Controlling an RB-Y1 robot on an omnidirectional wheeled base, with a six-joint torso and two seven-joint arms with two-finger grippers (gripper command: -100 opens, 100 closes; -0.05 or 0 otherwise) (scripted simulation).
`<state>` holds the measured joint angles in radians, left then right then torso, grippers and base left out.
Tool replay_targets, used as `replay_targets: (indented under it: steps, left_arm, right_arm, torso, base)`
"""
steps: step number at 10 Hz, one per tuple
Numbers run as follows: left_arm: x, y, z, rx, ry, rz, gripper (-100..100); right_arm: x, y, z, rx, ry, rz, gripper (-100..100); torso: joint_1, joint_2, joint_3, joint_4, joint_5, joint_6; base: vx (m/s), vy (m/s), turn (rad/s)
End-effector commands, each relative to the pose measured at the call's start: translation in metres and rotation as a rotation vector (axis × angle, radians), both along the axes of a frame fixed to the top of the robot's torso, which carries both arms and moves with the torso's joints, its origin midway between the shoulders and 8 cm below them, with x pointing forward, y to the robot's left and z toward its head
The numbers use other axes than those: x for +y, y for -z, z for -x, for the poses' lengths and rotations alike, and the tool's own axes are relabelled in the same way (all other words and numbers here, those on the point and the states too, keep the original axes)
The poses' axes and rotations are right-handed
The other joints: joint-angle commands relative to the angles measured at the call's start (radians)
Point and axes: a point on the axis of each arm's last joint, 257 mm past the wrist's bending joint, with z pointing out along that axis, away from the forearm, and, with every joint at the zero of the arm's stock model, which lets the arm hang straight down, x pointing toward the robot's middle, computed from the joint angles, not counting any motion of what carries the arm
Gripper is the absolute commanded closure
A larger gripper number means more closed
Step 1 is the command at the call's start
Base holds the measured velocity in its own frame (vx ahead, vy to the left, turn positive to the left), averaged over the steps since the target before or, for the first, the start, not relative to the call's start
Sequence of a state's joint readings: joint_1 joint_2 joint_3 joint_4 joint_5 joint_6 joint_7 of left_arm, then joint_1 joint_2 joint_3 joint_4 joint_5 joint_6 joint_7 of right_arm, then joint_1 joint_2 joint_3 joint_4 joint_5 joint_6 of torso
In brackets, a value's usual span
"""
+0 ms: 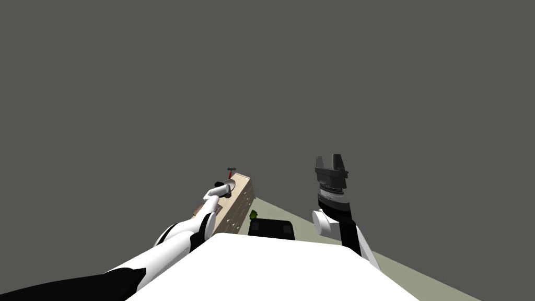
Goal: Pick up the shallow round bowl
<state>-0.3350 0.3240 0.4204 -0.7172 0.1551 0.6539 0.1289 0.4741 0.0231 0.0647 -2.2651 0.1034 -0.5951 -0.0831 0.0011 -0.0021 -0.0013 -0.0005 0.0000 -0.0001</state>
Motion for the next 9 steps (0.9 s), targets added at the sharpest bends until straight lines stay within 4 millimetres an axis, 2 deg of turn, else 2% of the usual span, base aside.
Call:
replay_targets:
  steps: [1,7,8,9]
  left_arm:
    - [-0.003,0.008,0.008,0.034,-0.004,0.015,-100]
    - [-0.007,0.032,0.042,0.134,-0.017,0.045,-100]
    - [-0.008,0.029,0.038,0.124,-0.014,0.042,-100]
    - [-0.008,0.03,0.039,0.126,-0.015,0.043,0]
  right_arm:
    - [0.0,0.0,0.0,0.0,0.0,0.0,0]
    - [0.0,0.0,0.0,0.0,0.0,0.0,0]
    - [0.0,0.0,0.0,0.0,0.0,0.0,0]
    - [0.0,0.0,0.0,0.0,0.0,0.0,0]
  torso:
    - [0.0,0.0,0.0,0.0,0.0,0.0]
    - [0.001,0.001,0.001,0.0,0.0,0.0]
    - [0.001,0.001,0.001,0.0,0.0,0.0]
    - [0.0,0.002,0.001,0.001,0.0,0.0]
  base:
    - [0.033,0.018,0.009]
    - [0.03,0.025,0.001]
    - [-0.006,0.003,0.0]
    - [0.0,0.0,0.0]
